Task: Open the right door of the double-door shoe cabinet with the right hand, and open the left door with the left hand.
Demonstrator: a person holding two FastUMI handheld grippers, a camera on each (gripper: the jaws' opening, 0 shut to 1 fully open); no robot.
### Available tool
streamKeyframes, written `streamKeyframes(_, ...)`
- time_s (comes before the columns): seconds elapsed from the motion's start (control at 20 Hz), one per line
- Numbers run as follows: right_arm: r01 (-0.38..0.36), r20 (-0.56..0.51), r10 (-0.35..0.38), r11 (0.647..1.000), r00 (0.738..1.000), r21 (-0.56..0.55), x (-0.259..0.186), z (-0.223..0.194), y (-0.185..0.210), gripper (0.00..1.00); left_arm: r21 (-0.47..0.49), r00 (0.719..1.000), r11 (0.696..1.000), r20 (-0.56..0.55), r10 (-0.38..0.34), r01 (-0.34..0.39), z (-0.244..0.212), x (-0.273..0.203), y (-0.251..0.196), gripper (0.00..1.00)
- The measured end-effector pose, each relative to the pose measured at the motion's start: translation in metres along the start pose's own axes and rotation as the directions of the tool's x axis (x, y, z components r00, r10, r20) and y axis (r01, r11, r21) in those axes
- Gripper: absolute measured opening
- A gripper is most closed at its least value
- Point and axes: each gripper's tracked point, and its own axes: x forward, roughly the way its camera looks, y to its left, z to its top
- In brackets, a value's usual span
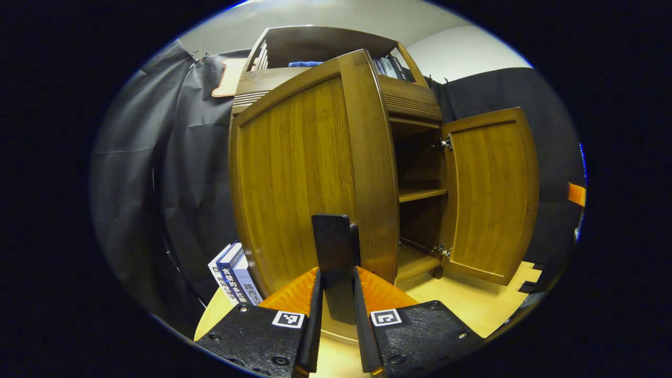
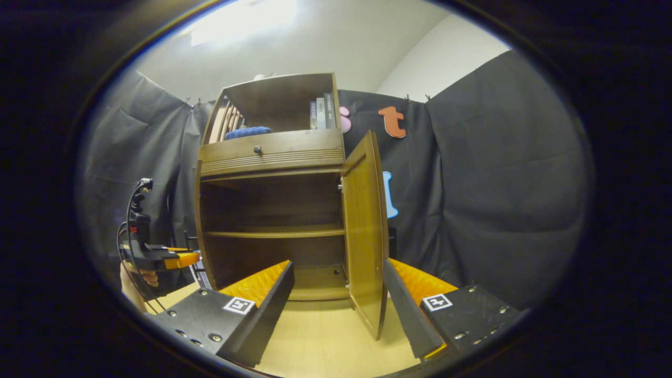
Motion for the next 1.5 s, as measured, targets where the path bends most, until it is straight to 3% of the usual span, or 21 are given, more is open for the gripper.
streamKeyframes(0.3,-0.018,-0.014,0.017,1.000,1.000,-0.010,0.003,-0.008,0.011,1.00,-0.003,0.999,0.999,0.006,0.041,-0.041,-0.003,-0.020,0.020,0.34)
streamKeyframes(0.45,-0.020,-0.028,0.019,1.000,0.999,-0.013,0.005,-0.014,0.015,1.00,-0.017,0.999,0.998,0.012,0.053,-0.053,-0.004,-0.030,0.029,0.24)
streamKeyframes(0.6,-0.035,-0.046,0.033,0.999,0.998,-0.033,0.006,-0.018,0.023,1.00,-0.024,0.998,0.998,0.008,0.065,-0.064,-0.004,-0.036,0.038,0.25)
streamKeyframes(1.15,-0.098,-0.038,0.096,0.993,0.995,-0.063,0.007,-0.014,0.056,1.00,0.012,0.980,0.980,0.024,0.199,-0.199,-0.011,-0.062,0.083,0.14)
streamKeyframes(1.4,-0.091,0.002,0.091,0.994,0.996,-0.063,0.000,-0.005,0.057,1.00,0.069,0.963,0.961,0.042,0.265,-0.268,-0.014,-0.076,0.127,0.09)
streamKeyframes(1.5,-0.087,0.003,0.087,0.994,0.996,-0.060,0.002,-0.006,0.058,1.00,0.049,0.971,0.970,0.050,0.234,-0.236,-0.014,-0.079,0.139,0.04)
